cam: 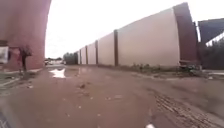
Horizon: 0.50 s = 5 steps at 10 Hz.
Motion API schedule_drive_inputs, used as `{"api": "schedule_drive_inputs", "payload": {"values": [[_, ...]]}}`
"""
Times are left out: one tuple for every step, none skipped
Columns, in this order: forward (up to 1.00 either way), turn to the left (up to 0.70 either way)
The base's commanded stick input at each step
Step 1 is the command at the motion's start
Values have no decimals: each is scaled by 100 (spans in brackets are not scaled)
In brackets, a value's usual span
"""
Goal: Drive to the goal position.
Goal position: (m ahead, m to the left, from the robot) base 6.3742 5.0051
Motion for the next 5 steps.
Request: {"api": "schedule_drive_inputs", "payload": {"values": [[70,35],[70,35],[70,35],[29,14],[0,0]]}}
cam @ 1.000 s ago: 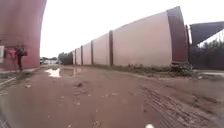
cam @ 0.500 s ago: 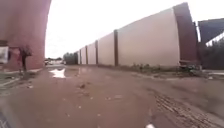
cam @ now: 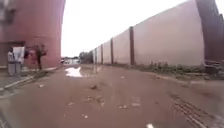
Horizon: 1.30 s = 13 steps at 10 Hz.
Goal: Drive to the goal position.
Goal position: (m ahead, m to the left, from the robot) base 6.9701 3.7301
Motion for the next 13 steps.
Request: {"api": "schedule_drive_inputs", "payload": {"values": [[0,0],[0,0],[0,0],[0,0],[0,0],[0,0],[0,0],[0,0],[-70,-35],[-70,-35],[-70,-35],[-70,-35],[-70,-35]]}}
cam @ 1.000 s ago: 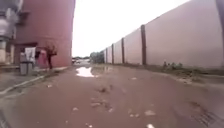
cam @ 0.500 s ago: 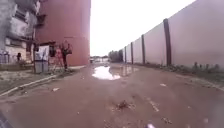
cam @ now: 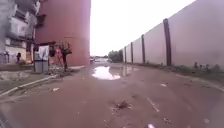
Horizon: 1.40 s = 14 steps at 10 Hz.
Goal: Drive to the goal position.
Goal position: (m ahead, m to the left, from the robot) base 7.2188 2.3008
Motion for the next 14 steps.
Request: {"api": "schedule_drive_inputs", "payload": {"values": [[-70,-35],[-70,-35],[-70,-35],[-70,-35],[-70,-35],[-70,-35],[-70,-35],[-70,-35],[-70,-35],[-70,-35],[-70,-35],[-70,-35],[-70,-35],[-54,-27]]}}
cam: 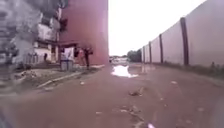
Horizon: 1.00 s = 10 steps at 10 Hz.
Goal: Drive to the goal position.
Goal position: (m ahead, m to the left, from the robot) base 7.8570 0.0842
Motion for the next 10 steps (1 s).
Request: {"api": "schedule_drive_inputs", "payload": {"values": [[-3,-2],[0,0],[0,0],[0,0],[0,0],[40,0],[70,0],[70,0],[70,0],[70,0]]}}
